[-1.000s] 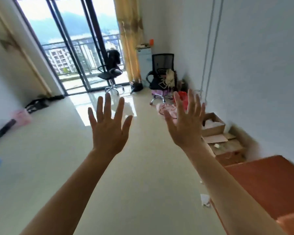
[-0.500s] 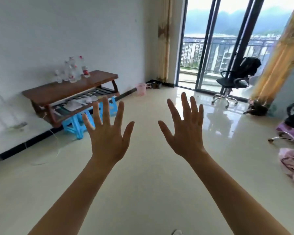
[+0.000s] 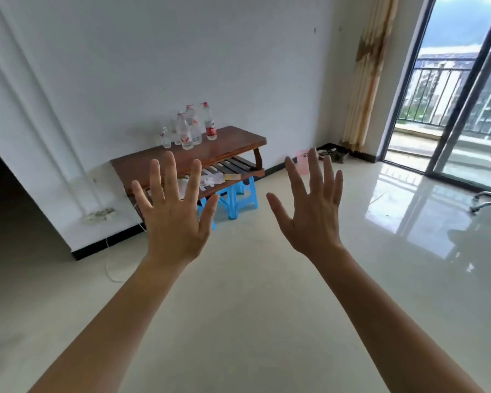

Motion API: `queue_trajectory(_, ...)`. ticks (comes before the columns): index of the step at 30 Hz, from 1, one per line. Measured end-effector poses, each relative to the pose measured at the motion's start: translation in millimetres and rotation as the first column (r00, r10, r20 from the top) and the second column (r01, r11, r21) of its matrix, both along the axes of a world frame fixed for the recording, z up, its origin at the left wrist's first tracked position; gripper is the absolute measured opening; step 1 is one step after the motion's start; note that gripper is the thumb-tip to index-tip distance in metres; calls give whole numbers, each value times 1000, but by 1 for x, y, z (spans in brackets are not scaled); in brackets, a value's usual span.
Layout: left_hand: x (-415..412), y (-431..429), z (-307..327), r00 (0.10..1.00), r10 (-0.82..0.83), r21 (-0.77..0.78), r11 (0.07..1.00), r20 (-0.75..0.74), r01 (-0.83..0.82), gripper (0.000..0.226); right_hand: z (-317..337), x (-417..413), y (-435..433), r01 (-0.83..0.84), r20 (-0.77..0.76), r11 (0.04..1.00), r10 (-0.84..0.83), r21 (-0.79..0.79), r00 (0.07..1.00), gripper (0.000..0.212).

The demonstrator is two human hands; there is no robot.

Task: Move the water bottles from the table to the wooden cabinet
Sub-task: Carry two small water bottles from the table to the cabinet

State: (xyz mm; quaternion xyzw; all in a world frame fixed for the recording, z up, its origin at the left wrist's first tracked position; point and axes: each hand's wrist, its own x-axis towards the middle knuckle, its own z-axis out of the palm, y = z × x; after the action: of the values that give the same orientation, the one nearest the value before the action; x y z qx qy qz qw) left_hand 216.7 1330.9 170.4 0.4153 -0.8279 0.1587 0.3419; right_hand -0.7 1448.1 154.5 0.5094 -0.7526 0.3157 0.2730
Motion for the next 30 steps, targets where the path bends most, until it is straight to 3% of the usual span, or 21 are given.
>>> queue_trajectory(5,13,-101,-14,991,131,43,991,-14,-130,67,-11,5,-131,-198,-4,980,198,12,980,70)
queue_trajectory(11,34,-257,-31,977,211,64,975,-7,-211,70,-32,27,-309,-294,0,955,294,49,956,71)
queue_trajectory(21,19,-484,-27,988,151,121,981,41,-155,70,-26,0,-518,-232,42,971,230,52,972,70)
queue_trajectory(30,-76,-671,-76,986,131,225,962,104,-152,70,-74,-103,-699,-191,125,979,181,69,976,72)
